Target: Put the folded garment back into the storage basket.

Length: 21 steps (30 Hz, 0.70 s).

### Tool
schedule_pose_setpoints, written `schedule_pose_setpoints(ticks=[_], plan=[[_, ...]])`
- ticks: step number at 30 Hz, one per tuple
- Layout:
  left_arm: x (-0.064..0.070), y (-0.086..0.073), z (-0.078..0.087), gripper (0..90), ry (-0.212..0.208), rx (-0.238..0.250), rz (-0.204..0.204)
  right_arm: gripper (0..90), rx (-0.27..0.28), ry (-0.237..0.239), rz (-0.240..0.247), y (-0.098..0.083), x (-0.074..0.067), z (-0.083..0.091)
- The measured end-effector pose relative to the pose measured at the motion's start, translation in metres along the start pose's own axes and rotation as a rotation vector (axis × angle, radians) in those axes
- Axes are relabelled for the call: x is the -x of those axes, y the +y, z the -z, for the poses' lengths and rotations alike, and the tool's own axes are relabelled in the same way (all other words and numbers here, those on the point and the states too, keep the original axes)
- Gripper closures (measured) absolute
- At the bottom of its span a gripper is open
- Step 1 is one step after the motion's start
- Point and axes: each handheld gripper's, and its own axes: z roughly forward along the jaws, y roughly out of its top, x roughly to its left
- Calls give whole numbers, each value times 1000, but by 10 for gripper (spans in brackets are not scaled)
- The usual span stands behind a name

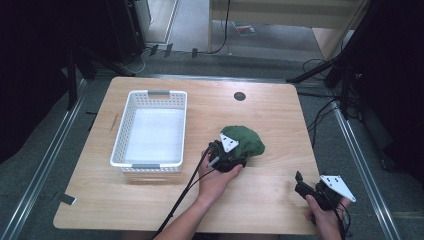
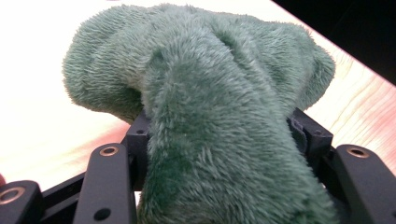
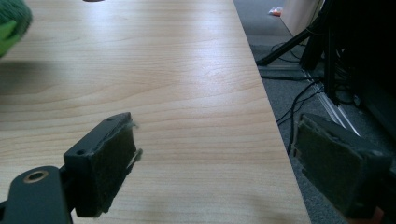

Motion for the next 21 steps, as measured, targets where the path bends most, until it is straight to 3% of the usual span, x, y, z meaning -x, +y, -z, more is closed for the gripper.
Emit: schedule_pose_setpoints(ticks=[14,21], plan=[[-15,17,38,410,-8,55,-7,130,0,0,4,0,0,0],[-21,24,58,412,-21,87,9,129,0,-2,1,0,0,0]])
